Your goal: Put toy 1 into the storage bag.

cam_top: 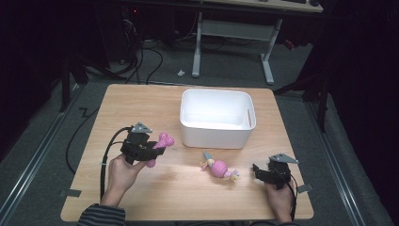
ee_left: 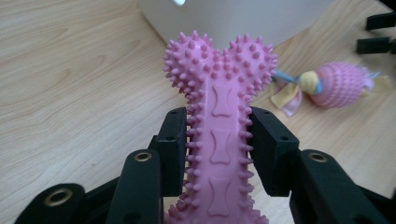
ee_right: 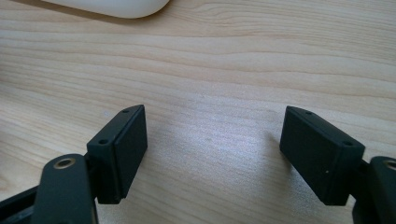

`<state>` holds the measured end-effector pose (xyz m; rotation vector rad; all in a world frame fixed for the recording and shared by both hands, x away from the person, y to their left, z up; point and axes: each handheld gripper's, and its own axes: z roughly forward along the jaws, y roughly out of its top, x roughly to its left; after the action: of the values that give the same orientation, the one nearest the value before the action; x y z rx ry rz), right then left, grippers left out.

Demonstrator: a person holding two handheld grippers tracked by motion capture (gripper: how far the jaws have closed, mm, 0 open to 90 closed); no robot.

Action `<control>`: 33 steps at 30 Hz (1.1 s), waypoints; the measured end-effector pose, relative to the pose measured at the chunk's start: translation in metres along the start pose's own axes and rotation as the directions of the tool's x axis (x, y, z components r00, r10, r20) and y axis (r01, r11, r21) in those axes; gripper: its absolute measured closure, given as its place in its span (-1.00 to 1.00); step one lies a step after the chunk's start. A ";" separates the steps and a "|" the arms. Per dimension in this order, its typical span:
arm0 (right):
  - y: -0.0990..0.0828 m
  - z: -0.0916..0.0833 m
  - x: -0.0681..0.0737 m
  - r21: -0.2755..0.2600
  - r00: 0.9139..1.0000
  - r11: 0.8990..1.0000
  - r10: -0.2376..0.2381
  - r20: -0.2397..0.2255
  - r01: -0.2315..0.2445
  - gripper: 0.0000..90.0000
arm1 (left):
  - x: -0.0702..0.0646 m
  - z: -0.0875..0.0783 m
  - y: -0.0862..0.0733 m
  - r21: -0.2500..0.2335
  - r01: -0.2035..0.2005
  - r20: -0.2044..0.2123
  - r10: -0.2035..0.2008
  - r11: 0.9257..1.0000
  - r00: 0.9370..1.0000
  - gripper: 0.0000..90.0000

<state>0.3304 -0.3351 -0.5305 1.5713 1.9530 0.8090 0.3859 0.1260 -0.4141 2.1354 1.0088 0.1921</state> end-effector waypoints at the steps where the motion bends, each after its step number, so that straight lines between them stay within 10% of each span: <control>1: 0.000 0.000 0.000 0.000 1.000 1.000 0.000 0.000 0.000 -0.48 | 0.000 0.000 0.000 0.000 0.000 0.000 0.000 1.000 1.000 0.31; 33: 0.000 0.000 0.000 -0.001 1.000 1.000 -0.009 -0.008 0.009 -0.48 | -0.016 -0.018 0.060 -0.037 -0.061 0.056 0.063 0.997 0.996 0.32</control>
<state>0.3304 -0.3348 -0.5306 1.5598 1.9641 0.8138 0.4034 0.1008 -0.3572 2.1295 0.9000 0.1765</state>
